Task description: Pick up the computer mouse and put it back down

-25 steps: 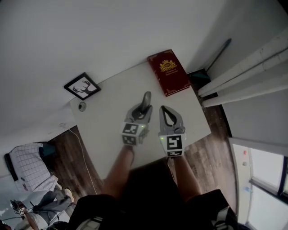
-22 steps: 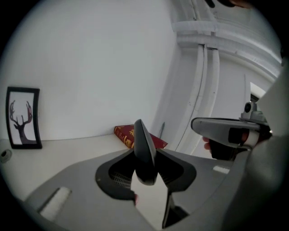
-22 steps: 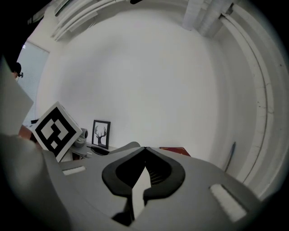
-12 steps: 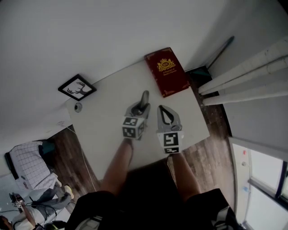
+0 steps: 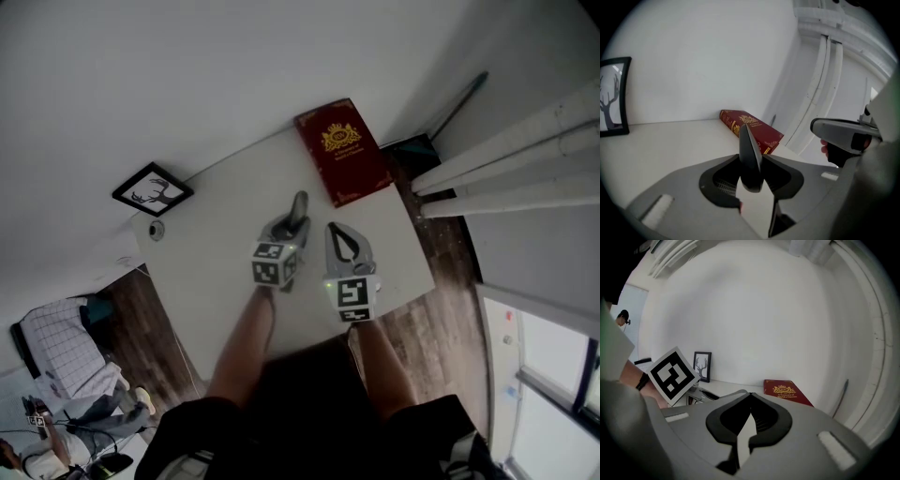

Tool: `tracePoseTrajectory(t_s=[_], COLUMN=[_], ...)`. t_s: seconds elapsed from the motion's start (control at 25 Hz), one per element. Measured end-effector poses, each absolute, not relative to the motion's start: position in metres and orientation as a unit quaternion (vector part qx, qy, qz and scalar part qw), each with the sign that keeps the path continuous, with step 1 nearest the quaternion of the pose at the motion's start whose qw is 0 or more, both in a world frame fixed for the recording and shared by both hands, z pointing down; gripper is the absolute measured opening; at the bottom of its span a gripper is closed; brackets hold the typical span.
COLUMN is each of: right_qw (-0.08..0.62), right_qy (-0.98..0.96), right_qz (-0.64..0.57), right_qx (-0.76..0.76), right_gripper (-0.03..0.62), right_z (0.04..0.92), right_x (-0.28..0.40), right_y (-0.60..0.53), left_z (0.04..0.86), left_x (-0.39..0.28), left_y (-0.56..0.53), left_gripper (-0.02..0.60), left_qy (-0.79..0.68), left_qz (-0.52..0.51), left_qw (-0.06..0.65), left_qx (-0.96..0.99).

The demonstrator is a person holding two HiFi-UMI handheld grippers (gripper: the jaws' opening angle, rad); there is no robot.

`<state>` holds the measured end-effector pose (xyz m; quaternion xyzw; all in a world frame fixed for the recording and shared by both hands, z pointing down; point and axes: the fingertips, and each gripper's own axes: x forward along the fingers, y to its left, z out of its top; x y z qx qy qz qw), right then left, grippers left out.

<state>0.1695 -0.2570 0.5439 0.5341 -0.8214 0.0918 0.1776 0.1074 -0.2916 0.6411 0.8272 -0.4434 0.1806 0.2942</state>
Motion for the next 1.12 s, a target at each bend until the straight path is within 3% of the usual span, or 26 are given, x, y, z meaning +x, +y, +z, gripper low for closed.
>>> tracePoseTrajectory(t_s=[1.12], right_qw=[0.175], right_qy=[-0.818], right_qz=[0.113], right_qx=[0.537], right_gripper=[0.014], right_z=[0.561], right_x=[0.185], right_y=[-0.282], left_z=[0.681], left_x=[0.120], left_y=[-0.307], left_gripper=[0.140], left_qy=[-0.436], left_qz=[0.182], left_qw=[0.345], left_qx=[0.811])
